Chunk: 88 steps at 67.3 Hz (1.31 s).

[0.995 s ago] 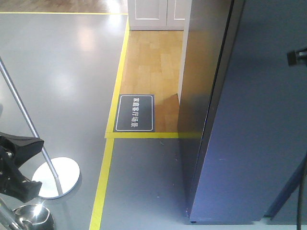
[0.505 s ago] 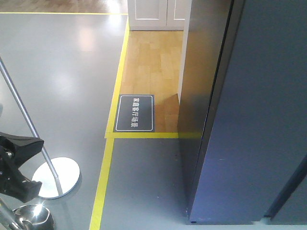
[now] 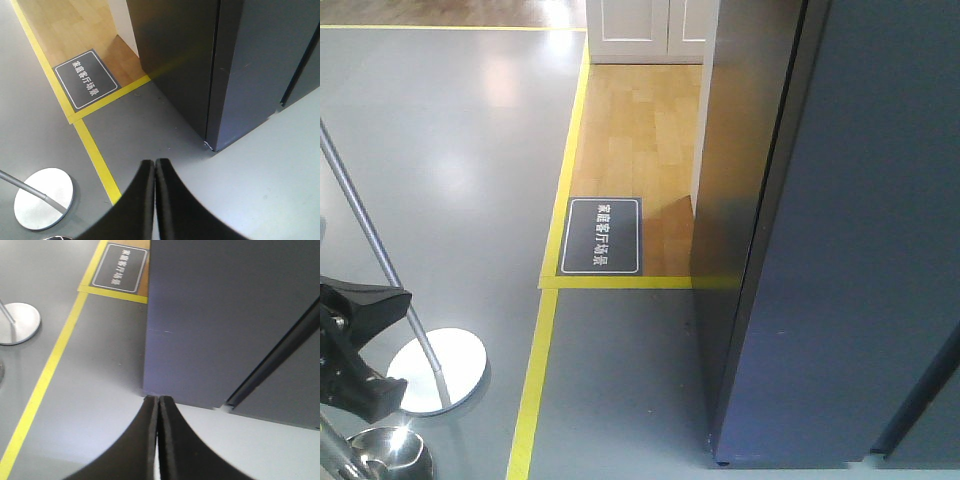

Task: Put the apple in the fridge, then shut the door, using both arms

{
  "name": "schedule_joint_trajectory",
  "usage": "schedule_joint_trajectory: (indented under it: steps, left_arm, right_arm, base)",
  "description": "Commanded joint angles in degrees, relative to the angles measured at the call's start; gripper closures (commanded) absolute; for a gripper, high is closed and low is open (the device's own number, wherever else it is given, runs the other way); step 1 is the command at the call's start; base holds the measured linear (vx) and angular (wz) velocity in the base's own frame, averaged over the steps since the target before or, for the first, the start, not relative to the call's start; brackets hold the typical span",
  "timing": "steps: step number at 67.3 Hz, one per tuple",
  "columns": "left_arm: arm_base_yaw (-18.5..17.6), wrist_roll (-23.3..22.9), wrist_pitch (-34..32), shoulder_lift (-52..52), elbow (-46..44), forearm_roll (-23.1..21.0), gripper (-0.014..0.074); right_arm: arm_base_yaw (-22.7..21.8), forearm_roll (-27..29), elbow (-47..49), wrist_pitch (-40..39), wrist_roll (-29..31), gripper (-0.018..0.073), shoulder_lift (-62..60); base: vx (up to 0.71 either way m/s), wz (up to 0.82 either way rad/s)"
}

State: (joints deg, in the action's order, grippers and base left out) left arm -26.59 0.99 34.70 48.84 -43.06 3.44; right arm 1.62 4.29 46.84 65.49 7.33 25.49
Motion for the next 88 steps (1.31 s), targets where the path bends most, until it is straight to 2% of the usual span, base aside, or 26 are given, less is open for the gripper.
schedule_joint_trajectory:
  steps: [1, 30, 38, 45, 55, 63, 74, 84, 88]
  left_arm:
    - [0.03, -0.32, -4.09, -0.49, -1.33, -0.13, 0.0603]
    - [0.03, -0.32, -4.09, -0.49, -1.33, -0.13, 0.0603]
    - [0.53, -0.27, -5.21, -3.47, 1.42, 0.16, 0.0603]
    - [5.61, -0.99, -8.8, -8.5, 6.57, 0.36, 0.0603]
    - [14.59, -8.15, -18.19, -18.84, 18.61, 0.27, 0.0603]
    - [19.98, -9.08, -24.54, -27.66, 27.93, 0.33, 0.0603]
    - [24.9, -9.51, -31.73, -39.24, 39.29, 0.27, 0.0603]
    - [27.15, -11.05, -36.83, -46.97, 46.01, 0.28, 0.0603]
    - [27.2, -10.81, -34.7, -49.28, 45.7, 0.34, 0.0603]
  right_arm:
    - [0.06, 0.61, 1.12, -2.9, -0.03, 0.0563, 0.53]
    - [0.06, 0.61, 1.12, -2.91, 0.02, 0.0563, 0.53]
    - [0.06, 0.67, 1.12, -2.91, 0.01, 0.0563, 0.53]
    - [0.06, 0.71, 1.12, -2.91, 0.01, 0.0563, 0.53]
    - [0.06, 0.83, 1.12, -2.85, 0.01, 0.0563, 0.53]
    - [0.06, 0.83, 1.12, -2.85, 0.01, 0.0563, 0.53]
    - [0.06, 0.83, 1.12, -2.85, 0.01, 0.0563, 0.53]
    - [0.06, 0.83, 1.12, -2.85, 0.01, 0.0563, 0.53]
    - [0.06, 0.83, 1.12, -2.85, 0.01, 0.0563, 0.53]
  base:
    - [0.0, 0.0]
    - [0.0, 0.0]
    - [0.0, 0.0]
    - [0.0, 0.0]
    - [0.0, 0.0]
    - [0.0, 0.0]
    - [0.0, 0.0]
    - [0.0, 0.0]
    - [0.0, 0.0]
